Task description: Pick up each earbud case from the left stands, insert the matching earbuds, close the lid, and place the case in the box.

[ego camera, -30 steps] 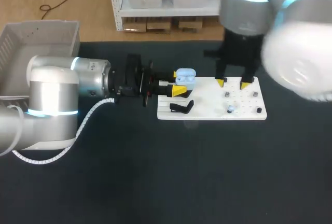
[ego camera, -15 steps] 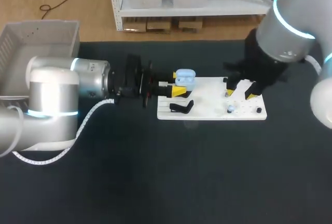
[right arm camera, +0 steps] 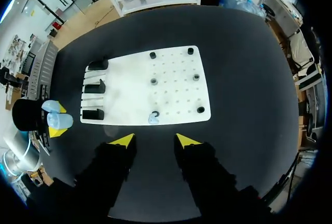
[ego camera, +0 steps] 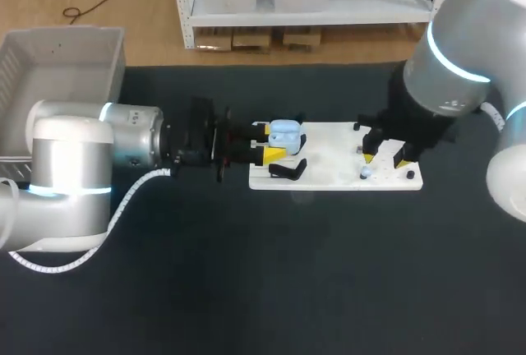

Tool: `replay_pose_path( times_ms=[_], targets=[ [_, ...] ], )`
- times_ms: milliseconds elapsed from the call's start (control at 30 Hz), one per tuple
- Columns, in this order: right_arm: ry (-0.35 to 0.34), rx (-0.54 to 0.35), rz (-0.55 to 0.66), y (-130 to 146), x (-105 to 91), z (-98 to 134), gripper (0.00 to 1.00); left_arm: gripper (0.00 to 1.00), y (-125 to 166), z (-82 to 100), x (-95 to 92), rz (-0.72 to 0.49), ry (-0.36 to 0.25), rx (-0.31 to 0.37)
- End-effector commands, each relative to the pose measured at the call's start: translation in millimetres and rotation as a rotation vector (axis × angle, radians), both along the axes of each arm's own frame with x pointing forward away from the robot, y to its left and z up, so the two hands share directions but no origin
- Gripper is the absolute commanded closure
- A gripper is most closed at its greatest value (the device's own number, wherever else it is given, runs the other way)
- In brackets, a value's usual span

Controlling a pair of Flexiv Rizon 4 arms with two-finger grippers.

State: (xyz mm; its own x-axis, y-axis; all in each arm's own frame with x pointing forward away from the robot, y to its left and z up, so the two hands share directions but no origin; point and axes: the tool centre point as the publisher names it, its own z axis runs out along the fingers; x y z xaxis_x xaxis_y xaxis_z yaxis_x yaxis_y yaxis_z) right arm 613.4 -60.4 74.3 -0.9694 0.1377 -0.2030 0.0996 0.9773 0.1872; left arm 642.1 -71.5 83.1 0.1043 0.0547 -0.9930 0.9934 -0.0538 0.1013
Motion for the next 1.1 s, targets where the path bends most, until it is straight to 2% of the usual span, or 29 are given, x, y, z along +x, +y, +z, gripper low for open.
replay_pose_path(
  times_ms=[33, 433, 1100],
  targets=[
    [-0.004, -0.016, -0.012, 4.1, 3.1, -6.5, 0.53, 1.00, 6.6, -4.3, -6.6, 0.026, -0.007, -0.014],
    [0.005, -0.018, -0.038, 6.8, -1.2, -8.5, 0.53, 1.00, 11.2, 3.2, -2.4, 0.011, -0.029, -0.018],
    [0.010, -0.006, -0.074, 11.3, -1.8, -10.6, 0.52, 1.00, 9.8, 11.0, -5.7, -0.008, -0.029, -0.020]
  ],
)
